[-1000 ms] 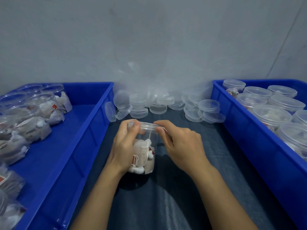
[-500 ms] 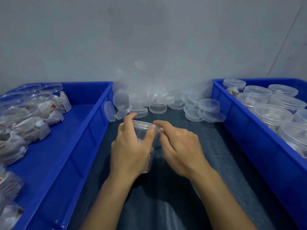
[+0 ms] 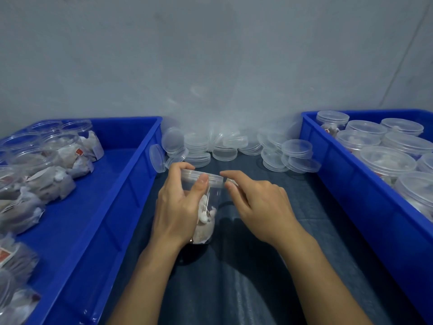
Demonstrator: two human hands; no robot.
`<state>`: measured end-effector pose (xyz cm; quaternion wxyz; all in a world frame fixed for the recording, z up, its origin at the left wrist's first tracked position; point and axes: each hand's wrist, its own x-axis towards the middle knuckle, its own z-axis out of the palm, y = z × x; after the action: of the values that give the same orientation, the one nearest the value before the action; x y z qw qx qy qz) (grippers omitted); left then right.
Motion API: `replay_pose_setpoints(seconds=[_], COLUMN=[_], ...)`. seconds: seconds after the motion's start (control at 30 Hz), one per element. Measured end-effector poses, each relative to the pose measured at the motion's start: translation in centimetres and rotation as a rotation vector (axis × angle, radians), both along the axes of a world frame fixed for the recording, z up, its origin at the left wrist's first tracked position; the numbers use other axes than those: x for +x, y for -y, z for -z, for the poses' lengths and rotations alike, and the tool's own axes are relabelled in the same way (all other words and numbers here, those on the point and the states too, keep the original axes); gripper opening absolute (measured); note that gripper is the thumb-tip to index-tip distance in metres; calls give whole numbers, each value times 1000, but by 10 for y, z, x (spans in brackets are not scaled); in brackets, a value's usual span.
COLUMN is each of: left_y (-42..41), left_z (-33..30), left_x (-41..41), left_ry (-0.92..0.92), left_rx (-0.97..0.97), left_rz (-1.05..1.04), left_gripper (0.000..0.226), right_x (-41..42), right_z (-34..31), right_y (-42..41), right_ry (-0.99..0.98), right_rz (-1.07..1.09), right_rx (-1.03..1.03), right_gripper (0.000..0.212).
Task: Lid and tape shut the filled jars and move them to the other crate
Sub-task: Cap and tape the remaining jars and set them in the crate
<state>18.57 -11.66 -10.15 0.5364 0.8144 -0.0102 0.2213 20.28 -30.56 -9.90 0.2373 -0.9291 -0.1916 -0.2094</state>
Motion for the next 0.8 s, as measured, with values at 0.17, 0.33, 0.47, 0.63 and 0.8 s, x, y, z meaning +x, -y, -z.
replay_pose_setpoints(seconds=[0.17,0.33,0.47,0.63,0.8], left_y=[-4,-6,1,11,21], left_z=[-1,0,-1,-1,-2], left_x=[0,-1,-2,-5,-4], left_ry=[10,-18,-28,-8,-5], left_rx=[-58,-2,216,277,333], left_rz=[98,94,-63,-156,-139], left_gripper=[41,47,71,72,66], right_x=[-1,-4,-7,-8,-5], right_z=[0,-3,-3,-1,-4], right_y=[-1,-4,-6,-8,0], right_ry=[-35,-28,-17,-118,-326], right_rz=[1,11,5,-28,25], right_rx=[48,70,55,136,229], right_gripper=[39,38,46,30,27])
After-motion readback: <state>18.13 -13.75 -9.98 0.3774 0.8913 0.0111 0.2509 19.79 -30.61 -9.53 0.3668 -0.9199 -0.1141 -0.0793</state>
